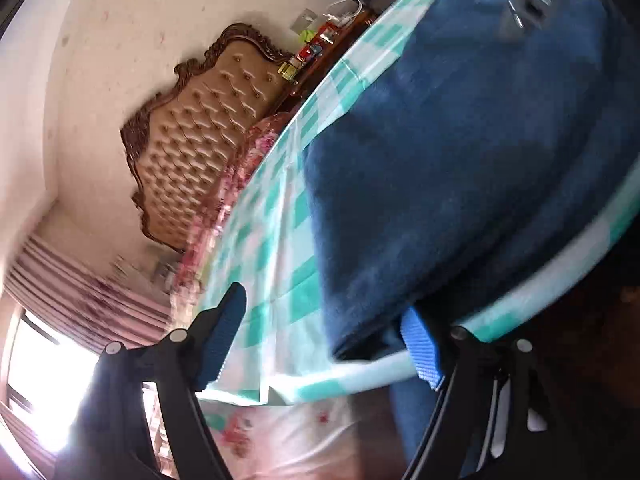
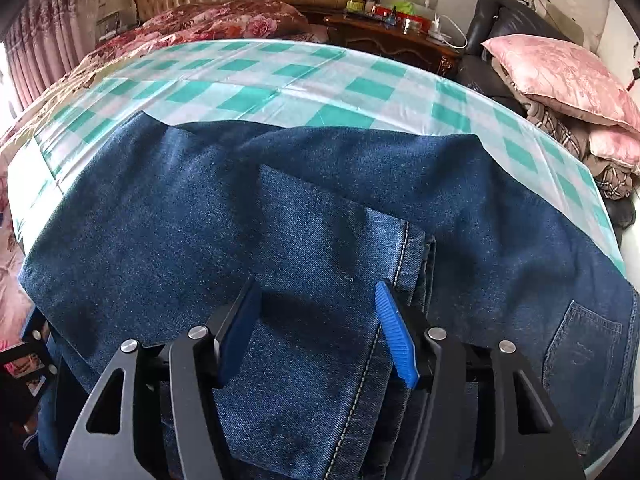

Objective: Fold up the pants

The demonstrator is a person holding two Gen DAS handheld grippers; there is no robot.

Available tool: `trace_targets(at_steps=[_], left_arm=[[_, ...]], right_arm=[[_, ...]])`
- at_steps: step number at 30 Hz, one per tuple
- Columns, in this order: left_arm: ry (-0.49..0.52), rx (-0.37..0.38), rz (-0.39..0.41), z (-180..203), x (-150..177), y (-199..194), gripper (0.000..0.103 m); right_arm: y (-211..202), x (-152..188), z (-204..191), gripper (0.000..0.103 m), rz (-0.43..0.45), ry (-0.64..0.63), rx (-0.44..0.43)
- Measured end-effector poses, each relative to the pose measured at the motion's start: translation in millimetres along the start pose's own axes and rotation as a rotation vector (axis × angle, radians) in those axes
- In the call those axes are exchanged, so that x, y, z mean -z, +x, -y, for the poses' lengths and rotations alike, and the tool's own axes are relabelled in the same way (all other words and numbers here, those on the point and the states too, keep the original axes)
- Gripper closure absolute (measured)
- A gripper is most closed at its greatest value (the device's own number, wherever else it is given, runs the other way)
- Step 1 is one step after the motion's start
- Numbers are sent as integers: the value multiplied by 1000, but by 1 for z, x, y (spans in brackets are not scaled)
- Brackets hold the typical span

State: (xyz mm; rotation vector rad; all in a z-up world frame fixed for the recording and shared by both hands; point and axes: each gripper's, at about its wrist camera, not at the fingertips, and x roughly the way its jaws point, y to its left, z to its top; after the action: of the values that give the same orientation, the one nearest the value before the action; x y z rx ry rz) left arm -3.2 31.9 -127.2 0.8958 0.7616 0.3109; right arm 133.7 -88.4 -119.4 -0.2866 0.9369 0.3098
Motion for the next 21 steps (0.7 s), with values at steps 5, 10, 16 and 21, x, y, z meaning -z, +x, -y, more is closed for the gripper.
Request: trace_targets(at_steps=[5,10,16,21], left_arm=[[96,-60,10,-3,24,5,23],[86,-72,16,-5,20,-2,23],[56,-53,13,-9,24,10,22],[-100,161,21,-46,43,-10,37]], right_arm=[[3,0,0,46,-2,6,5],[3,0,-1,46,-5,9,10],[4,-1,-1,46,-11,10,11],[4,-1,0,45,-7,19,10]])
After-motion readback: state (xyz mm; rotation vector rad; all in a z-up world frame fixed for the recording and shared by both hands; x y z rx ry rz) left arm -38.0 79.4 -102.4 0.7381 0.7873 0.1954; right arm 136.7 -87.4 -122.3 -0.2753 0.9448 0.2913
